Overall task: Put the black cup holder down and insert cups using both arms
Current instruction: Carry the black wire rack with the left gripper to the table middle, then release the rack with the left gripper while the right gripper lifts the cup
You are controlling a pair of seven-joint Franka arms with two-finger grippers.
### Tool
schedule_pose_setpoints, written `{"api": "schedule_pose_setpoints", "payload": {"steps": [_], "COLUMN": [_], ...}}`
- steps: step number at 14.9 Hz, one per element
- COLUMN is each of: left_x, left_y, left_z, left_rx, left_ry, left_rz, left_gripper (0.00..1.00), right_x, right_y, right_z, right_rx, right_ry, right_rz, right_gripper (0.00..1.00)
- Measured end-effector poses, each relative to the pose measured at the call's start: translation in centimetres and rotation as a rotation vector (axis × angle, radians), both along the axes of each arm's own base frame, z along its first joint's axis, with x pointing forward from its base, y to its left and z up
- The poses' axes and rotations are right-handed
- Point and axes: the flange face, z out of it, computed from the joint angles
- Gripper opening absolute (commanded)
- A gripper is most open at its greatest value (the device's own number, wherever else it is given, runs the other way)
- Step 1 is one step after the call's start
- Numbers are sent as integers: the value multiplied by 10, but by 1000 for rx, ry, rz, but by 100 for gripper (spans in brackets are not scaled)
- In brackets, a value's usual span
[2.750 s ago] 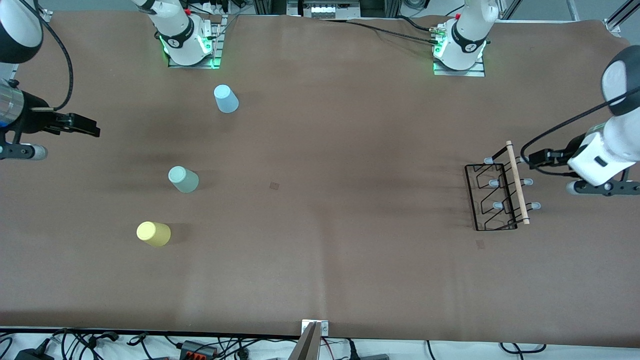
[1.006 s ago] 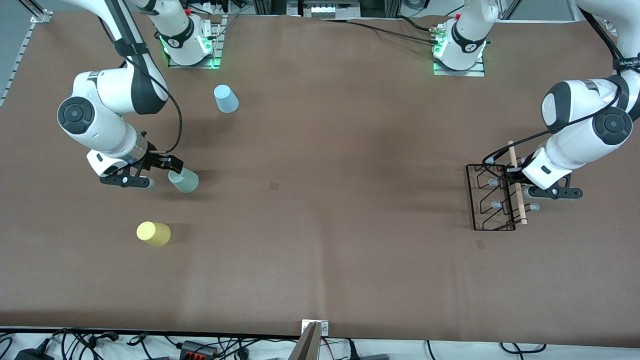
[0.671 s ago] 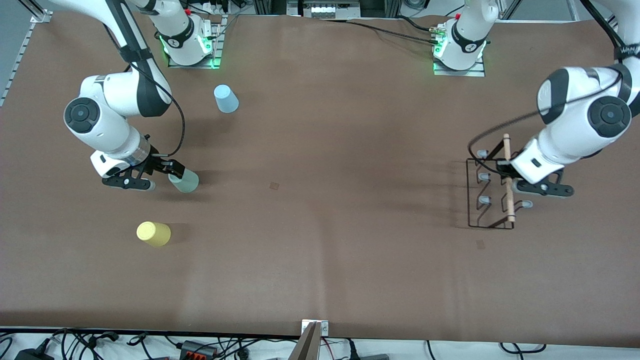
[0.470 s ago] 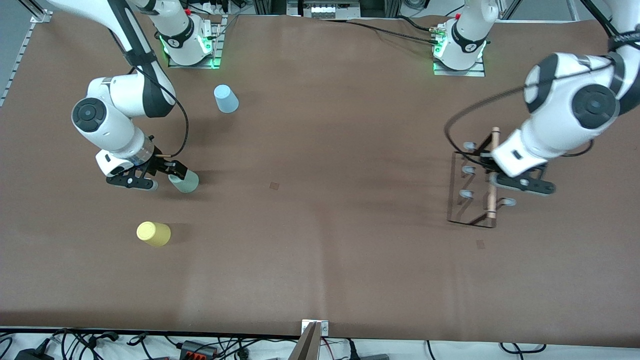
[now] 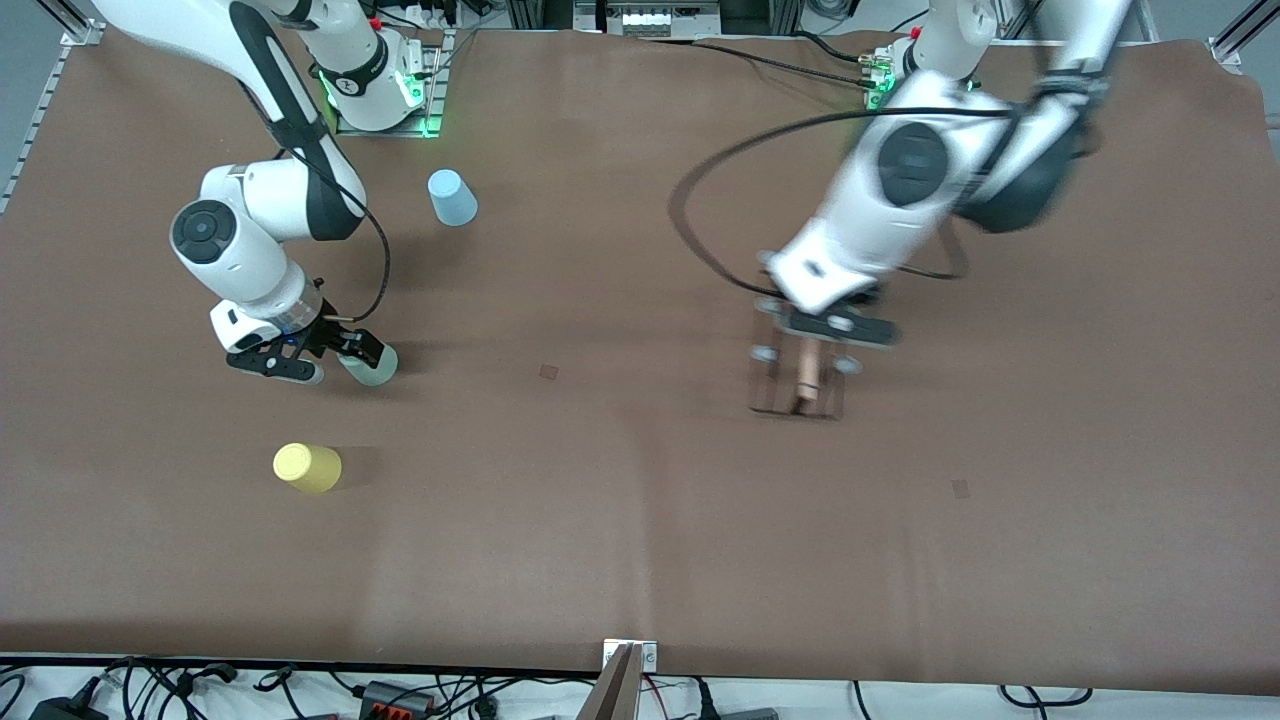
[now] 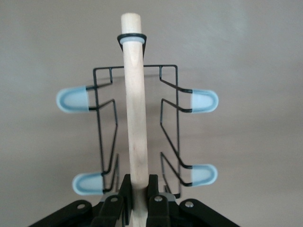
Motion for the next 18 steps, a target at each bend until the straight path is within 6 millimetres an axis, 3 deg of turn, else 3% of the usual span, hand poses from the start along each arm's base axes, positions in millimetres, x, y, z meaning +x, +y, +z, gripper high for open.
{"api": "schedule_pose_setpoints", "payload": {"steps": [3, 6, 8, 13, 14, 16, 17, 18], "left_x": [-29, -45, -44, -49, -52, -56, -56, -56], "left_y": [-77, -127, -141, -154, -157, -161, -161, -161], "left_z": [-18, -36, -48, -66, -68, -70, -71, -71], "left_rx": [-6, -44, -68, -35, -32, -27, -25, -24], "left_ry": [24, 20, -17, -63, -63, -65, -67, -67], "left_rz": [45, 61, 84, 83, 84, 79, 77, 77], "left_gripper": [1, 1, 1, 1, 1, 2, 8, 31], "right_x": [-3, -5, -6, -9, -9, -9, -9, -10], "right_y": [3, 6, 7, 6, 6, 6, 6, 6], "right_z": [-9, -10, -11, -14, -14, -14, -15, -15], "right_rx": [-2, -2, -3, -4, -4, -4, -4, -4], "right_ry": [10, 14, 16, 25, 25, 25, 26, 27], "right_rz": [6, 12, 13, 13, 13, 13, 13, 13], "right_gripper": [100, 100, 100, 100, 94, 70, 58, 48]}}
